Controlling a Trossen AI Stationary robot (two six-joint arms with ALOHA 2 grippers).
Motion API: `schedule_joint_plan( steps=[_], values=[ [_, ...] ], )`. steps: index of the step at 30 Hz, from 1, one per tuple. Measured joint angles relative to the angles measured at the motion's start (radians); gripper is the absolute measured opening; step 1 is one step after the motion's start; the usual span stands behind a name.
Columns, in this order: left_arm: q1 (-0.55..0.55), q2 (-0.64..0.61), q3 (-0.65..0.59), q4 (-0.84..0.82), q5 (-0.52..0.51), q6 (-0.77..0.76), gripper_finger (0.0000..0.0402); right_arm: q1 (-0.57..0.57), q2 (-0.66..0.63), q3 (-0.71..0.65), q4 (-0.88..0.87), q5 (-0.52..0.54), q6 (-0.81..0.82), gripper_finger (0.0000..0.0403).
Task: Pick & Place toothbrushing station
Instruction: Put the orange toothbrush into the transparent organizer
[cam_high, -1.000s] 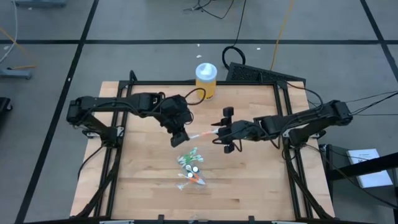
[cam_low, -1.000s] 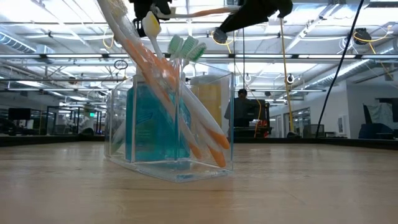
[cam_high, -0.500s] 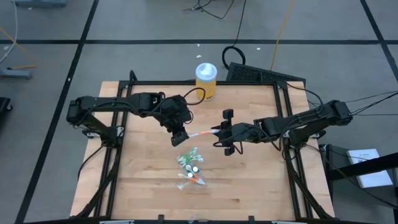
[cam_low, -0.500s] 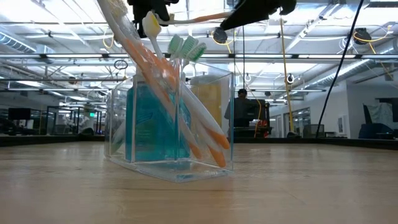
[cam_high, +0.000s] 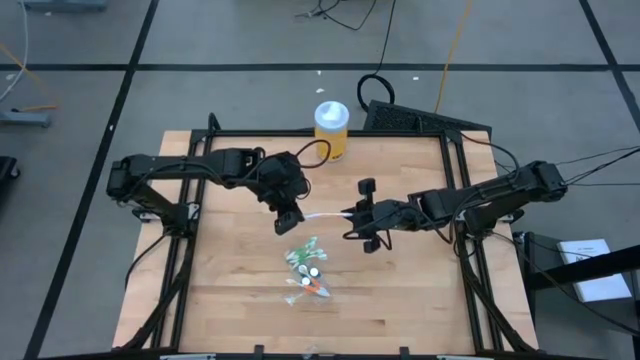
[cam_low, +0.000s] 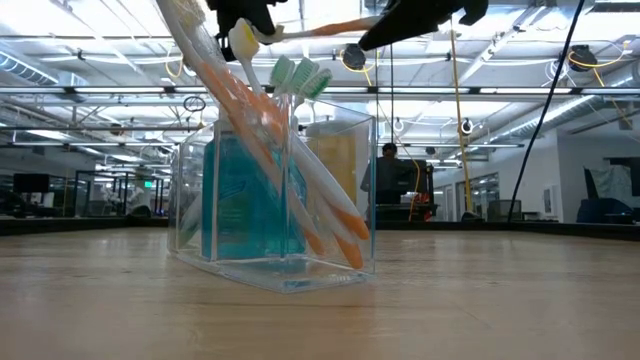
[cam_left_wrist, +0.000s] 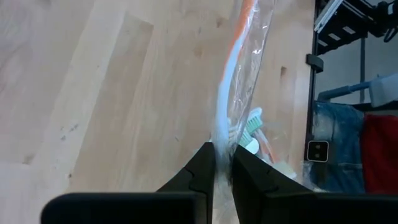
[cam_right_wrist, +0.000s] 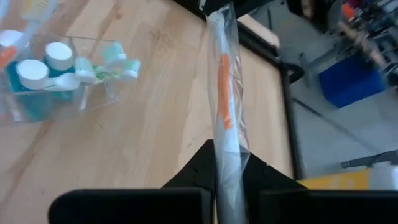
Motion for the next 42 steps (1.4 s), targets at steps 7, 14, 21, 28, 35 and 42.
schedule_joint_plan(
  steps=[7, 14, 21, 28, 35, 42],
  values=[
    [0.000, -0.027, -0.003, 0.106, 0.008, 0.059, 0.0053, -0.048, -0.004, -0.041, -0.067, -0.094, 0.151, 0.0005],
    [0.000, -0.051, -0.002, 0.238, -0.008, 0.061, 0.0073, -0.088, 0.002, -0.167, 0.033, -0.235, 0.247, 0.0004],
    [0.000, -0.050, 0.001, 0.430, -0.009, 0.119, 0.0064, -0.088, 0.000, -0.347, 0.491, -0.248, 0.282, 0.0004],
    [-0.008, -0.050, 0.001, 0.626, -0.040, 0.262, 0.0045, -0.135, 0.000, -0.600, 1.222, -0.195, 0.330, 0.0004],
    [-0.020, -0.050, 0.000, 0.738, -0.115, 0.403, 0.0034, -0.164, 0.000, -0.691, 1.409, -0.198, 0.383, 0.0004],
    [-0.054, -0.023, 0.000, 0.834, -0.121, 0.453, 0.0099, -0.133, 0.000, -0.692, 1.563, -0.198, 0.277, 0.0004]
  ],
)
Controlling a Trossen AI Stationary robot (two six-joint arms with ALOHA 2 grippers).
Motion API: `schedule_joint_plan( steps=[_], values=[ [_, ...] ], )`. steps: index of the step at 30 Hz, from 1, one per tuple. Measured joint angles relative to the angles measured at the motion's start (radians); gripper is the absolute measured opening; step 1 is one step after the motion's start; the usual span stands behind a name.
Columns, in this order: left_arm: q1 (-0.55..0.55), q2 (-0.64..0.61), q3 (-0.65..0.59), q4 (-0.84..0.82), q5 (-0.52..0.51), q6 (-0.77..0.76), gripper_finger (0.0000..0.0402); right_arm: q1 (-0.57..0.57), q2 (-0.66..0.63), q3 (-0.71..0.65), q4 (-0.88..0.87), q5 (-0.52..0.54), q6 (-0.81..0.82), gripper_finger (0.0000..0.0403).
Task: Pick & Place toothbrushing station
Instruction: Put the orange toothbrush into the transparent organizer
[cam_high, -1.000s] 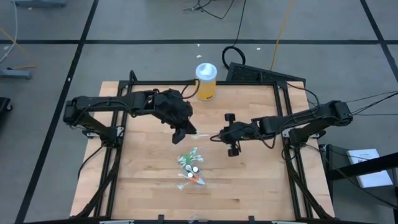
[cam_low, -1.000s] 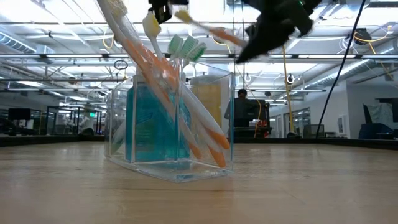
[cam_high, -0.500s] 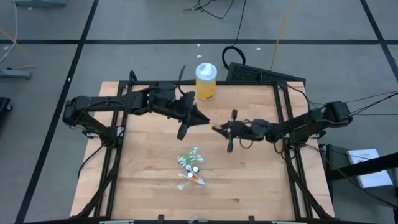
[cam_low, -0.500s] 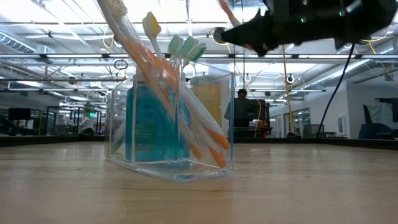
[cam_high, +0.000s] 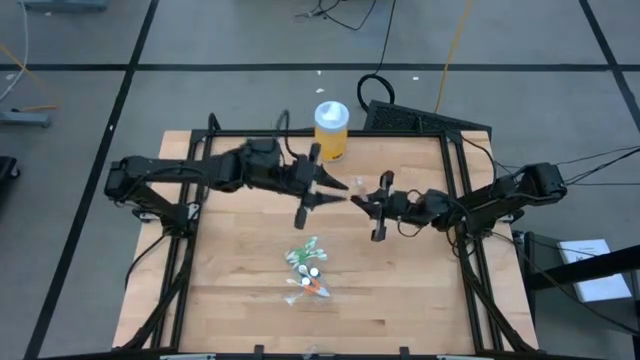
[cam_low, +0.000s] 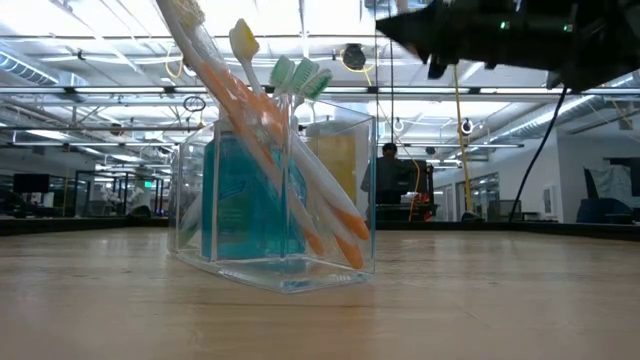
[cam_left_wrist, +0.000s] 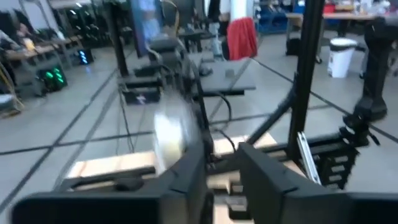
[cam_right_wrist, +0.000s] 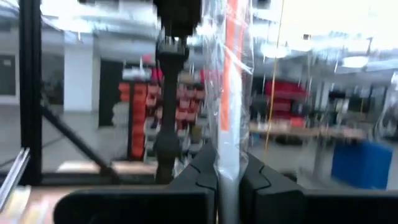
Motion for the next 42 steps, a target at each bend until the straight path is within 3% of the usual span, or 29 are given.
schedule_joint_plan(
  steps=[7, 14, 21, 34, 42],
  values=[
    [-0.019, 0.047, -0.001, 0.048, -0.025, -0.031, 0.0206, 0.044, -0.001, 0.000, 0.180, -0.027, -0.127, 0.0004],
    [-0.026, 0.204, -0.001, 0.282, -0.019, -0.102, 0.0250, 0.061, 0.000, 0.000, 0.177, -0.028, -0.138, 0.0004],
    [-0.016, 0.252, -0.002, 0.428, -0.021, -0.061, 0.0253, 0.062, 0.000, 0.000, 0.146, -0.052, -0.134, 0.0004],
    [-0.001, 0.203, 0.000, 0.403, -0.036, -0.039, 0.0252, 0.061, 0.000, 0.000, 0.127, -0.051, -0.131, 0.0005],
    [0.001, 0.202, 0.000, 0.396, -0.036, -0.039, 0.0182, 0.060, 0.000, 0.000, 0.124, -0.052, -0.105, 0.0005]
  ],
)
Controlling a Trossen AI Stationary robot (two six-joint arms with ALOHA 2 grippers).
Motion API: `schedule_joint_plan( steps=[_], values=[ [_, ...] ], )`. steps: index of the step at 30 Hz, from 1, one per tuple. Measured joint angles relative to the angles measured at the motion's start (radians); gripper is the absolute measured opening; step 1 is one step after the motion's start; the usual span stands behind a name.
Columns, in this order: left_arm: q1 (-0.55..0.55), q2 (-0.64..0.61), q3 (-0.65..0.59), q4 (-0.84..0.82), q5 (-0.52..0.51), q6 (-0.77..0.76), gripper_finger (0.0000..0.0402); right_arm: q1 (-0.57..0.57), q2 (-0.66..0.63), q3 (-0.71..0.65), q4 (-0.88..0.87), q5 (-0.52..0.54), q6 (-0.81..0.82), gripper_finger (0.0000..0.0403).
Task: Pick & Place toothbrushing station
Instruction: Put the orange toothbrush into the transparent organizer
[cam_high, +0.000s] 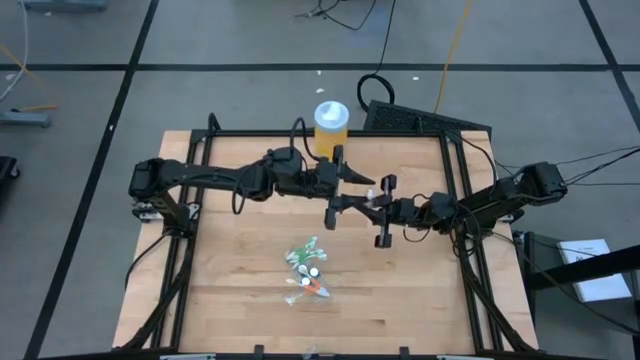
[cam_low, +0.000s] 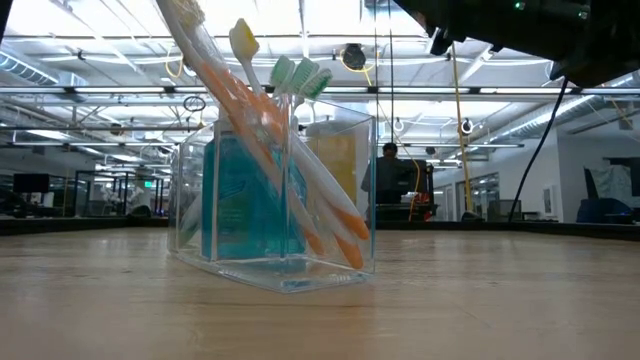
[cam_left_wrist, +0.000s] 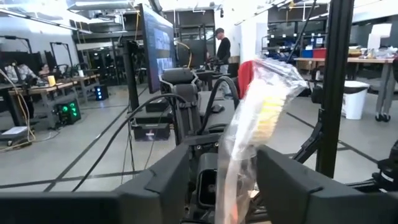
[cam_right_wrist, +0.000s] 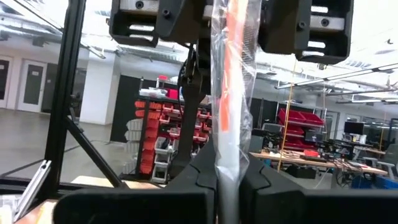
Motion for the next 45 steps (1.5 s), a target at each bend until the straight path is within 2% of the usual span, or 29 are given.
schedule_joint_plan(
  steps=[4, 8, 12, 16, 20, 23, 26, 30, 36, 39, 45],
  values=[
    [0.000, 0.000, 0.000, -0.001, 0.000, -0.006, 0.0127, 0.000, 0.000, 0.000, -0.029, 0.003, -0.001, 0.0006],
    [0.000, 0.001, -0.002, -0.005, -0.005, -0.123, 0.0071, -0.009, -0.002, 0.000, -0.069, 0.003, -0.001, 0.0013],
    [0.005, 0.002, -0.002, -0.024, -0.019, -0.094, 0.0017, -0.019, -0.002, 0.000, -0.131, 0.000, 0.031, 0.0019],
    [0.003, 0.001, -0.002, -0.016, -0.018, -0.086, 0.0026, -0.019, 0.000, 0.000, -0.239, 0.010, 0.089, 0.0023],
    [0.001, -0.010, -0.002, -0.056, -0.009, -0.094, 0.0030, -0.021, -0.005, 0.000, -0.409, 0.139, 0.137, 0.0043],
    [-0.001, -0.025, 0.000, -0.138, 0.016, -0.068, 0.0015, -0.019, -0.029, -0.001, -0.540, 0.209, 0.157, 0.0072],
    [-0.001, -0.041, 0.000, -0.234, 0.092, -0.042, 0.0017, -0.020, -0.093, -0.001, -0.632, 0.213, 0.197, 0.0112],
    [-0.010, -0.049, 0.000, -0.321, 0.067, -0.006, 0.0015, -0.004, -0.220, -0.001, -0.727, 0.213, 0.222, 0.0170],
    [-0.010, -0.048, -0.025, -0.283, 0.024, 0.018, 0.0015, 0.045, -0.344, -0.001, -0.715, 0.210, 0.220, 0.0220],
    [-0.010, -0.047, -0.077, -0.198, 0.020, 0.019, 0.0015, 0.063, -0.349, -0.001, -0.669, 0.206, 0.207, 0.0222],
    [0.000, -0.047, -0.177, -0.057, 0.022, 0.017, 0.0015, 0.066, -0.318, -0.001, -0.551, 0.130, 0.234, 0.0208]
  ],
)
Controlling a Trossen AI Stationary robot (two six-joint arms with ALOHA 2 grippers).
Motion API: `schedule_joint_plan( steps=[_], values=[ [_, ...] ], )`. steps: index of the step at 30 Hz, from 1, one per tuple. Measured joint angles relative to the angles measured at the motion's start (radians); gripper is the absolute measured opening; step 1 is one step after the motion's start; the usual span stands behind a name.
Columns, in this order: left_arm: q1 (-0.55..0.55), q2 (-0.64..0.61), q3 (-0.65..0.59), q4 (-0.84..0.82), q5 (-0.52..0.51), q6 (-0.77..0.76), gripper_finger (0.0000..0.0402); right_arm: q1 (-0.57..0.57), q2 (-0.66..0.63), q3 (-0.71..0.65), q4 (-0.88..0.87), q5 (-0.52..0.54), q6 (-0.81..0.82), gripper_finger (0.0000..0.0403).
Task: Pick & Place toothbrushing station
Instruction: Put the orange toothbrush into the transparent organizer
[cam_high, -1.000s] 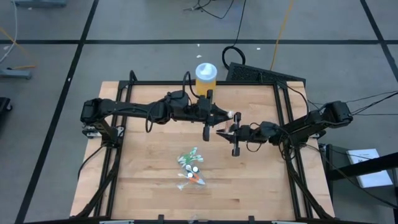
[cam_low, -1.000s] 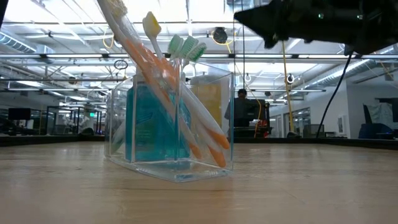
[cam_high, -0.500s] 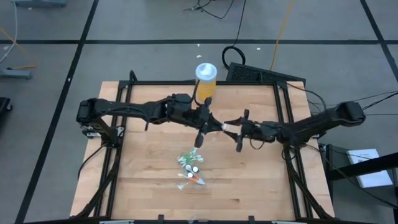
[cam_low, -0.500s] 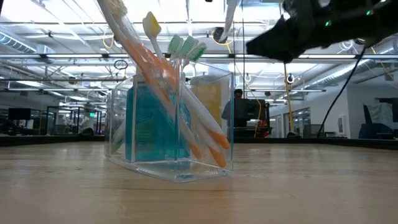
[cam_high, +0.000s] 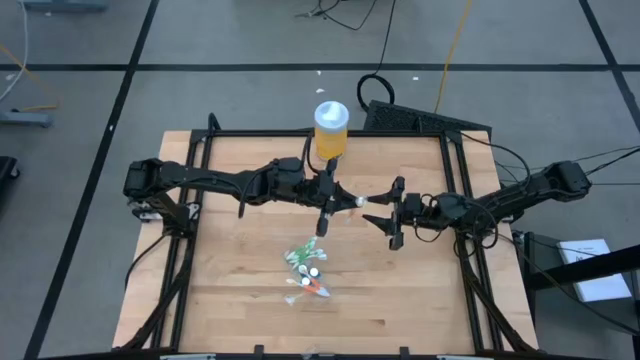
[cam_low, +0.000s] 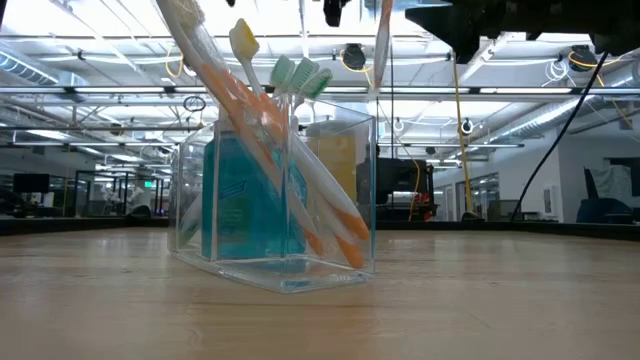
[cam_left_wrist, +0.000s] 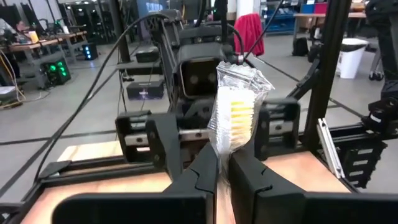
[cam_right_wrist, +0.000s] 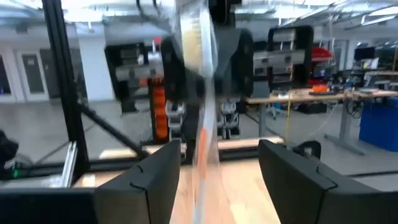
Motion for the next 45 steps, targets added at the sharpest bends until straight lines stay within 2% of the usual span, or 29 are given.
schedule_joint_plan(
  steps=[4, 9, 16, 21, 29, 35, 38, 41, 45],
  values=[
    [0.000, 0.000, -0.021, 0.051, 0.010, 0.002, 0.0016, -0.001, 0.041, 0.002, 0.060, -0.003, 0.002, 0.0204],
    [0.000, 0.000, -0.023, 0.044, -0.002, 0.002, 0.0015, -0.015, 0.108, 0.066, 0.047, -0.082, 0.027, 0.0203],
    [0.000, 0.000, -0.023, 0.046, -0.004, -0.006, 0.0017, -0.022, 0.169, 0.142, 0.024, -0.078, -0.021, 0.0194],
    [0.000, 0.000, -0.023, 0.042, -0.004, -0.003, 0.0015, -0.022, 0.169, 0.146, 0.029, -0.078, -0.048, 0.0145],
    [-0.001, 0.000, -0.023, 0.038, 0.003, 0.001, 0.0018, -0.021, 0.169, 0.146, 0.029, -0.071, -0.074, 0.0022],
    [-0.001, 0.000, -0.023, 0.037, 0.000, 0.007, 0.0018, -0.026, 0.169, 0.146, 0.026, -0.072, -0.073, 0.0022],
    [-0.002, 0.000, -0.023, 0.048, -0.026, 0.006, 0.0042, -0.031, 0.168, 0.146, 0.022, -0.068, -0.082, 0.0014],
    [-0.016, -0.001, -0.022, 0.049, -0.087, -0.002, 0.0087, -0.045, 0.167, 0.146, 0.017, -0.072, -0.087, 0.0014],
    [-0.042, -0.050, 0.017, -0.053, -0.144, 0.034, 0.0155, -0.066, 0.166, 0.148, -0.025, -0.082, -0.071, 0.0014]
  ],
)
